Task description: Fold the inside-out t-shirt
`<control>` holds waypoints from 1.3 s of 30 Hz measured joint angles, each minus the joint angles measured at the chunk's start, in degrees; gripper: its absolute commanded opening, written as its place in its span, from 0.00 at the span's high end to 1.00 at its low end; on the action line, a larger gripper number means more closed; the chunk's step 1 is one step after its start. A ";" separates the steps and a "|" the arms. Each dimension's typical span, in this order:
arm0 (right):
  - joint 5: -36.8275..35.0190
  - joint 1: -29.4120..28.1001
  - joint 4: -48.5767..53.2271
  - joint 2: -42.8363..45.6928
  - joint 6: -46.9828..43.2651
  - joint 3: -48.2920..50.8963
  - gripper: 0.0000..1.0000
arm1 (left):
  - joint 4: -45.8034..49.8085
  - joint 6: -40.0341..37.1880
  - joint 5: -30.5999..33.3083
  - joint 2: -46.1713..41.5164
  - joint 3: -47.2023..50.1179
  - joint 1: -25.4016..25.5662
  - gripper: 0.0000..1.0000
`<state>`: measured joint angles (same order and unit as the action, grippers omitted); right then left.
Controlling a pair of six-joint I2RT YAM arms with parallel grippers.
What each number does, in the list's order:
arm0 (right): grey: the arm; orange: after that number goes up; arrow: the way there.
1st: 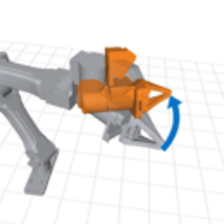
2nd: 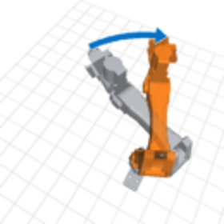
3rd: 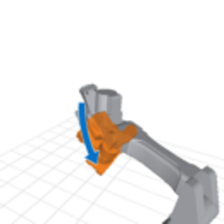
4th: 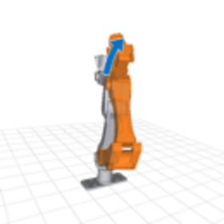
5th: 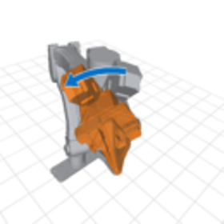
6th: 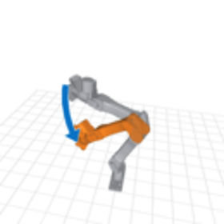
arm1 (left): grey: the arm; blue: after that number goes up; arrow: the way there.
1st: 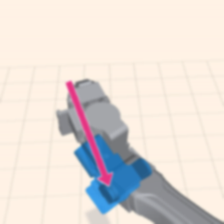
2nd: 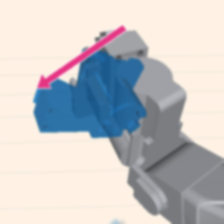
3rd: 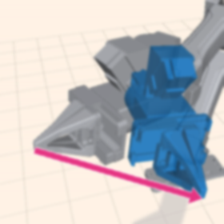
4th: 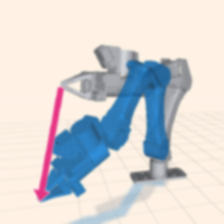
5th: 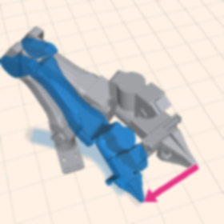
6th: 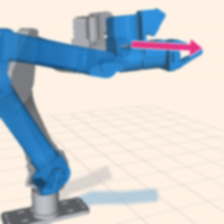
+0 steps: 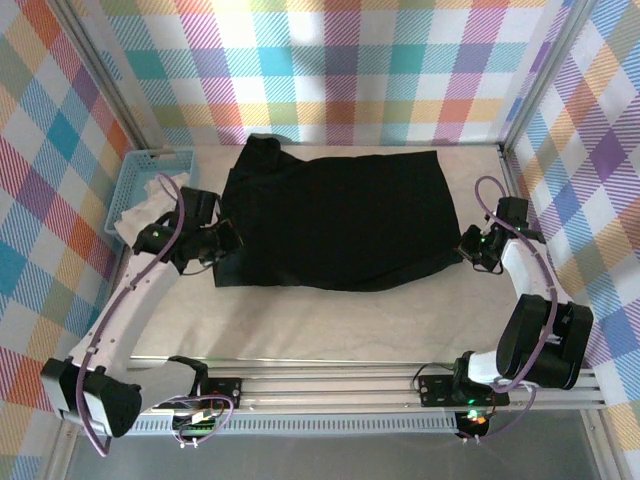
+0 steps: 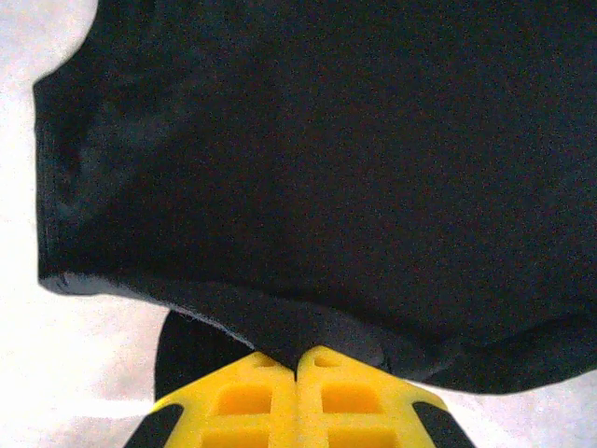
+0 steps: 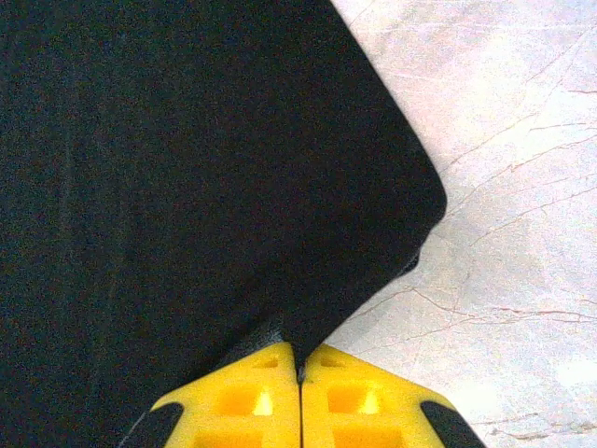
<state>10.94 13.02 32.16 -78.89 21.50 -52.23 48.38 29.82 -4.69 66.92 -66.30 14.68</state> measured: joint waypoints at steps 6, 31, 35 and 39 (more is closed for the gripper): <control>0.07 0.00 0.00 -2.62 0.00 -2.82 0.94 | -0.76 -3.34 -2.29 4.70 -4.35 -3.56 1.00; 1.53 -0.33 -0.39 -20.24 -1.42 -18.45 0.93 | -3.78 -8.24 -4.92 20.85 -16.11 -11.50 1.00; 2.19 -0.46 -0.35 -22.12 -1.46 -20.74 0.93 | -3.76 -8.48 -4.92 20.90 -16.11 -12.74 1.00; 3.48 -0.63 -0.24 -23.80 -1.46 -22.82 0.94 | -3.72 -8.70 -4.92 20.90 -16.11 -13.55 1.00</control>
<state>14.41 12.38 31.92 -102.69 20.03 -75.05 44.66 21.12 -9.61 87.81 -82.41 1.13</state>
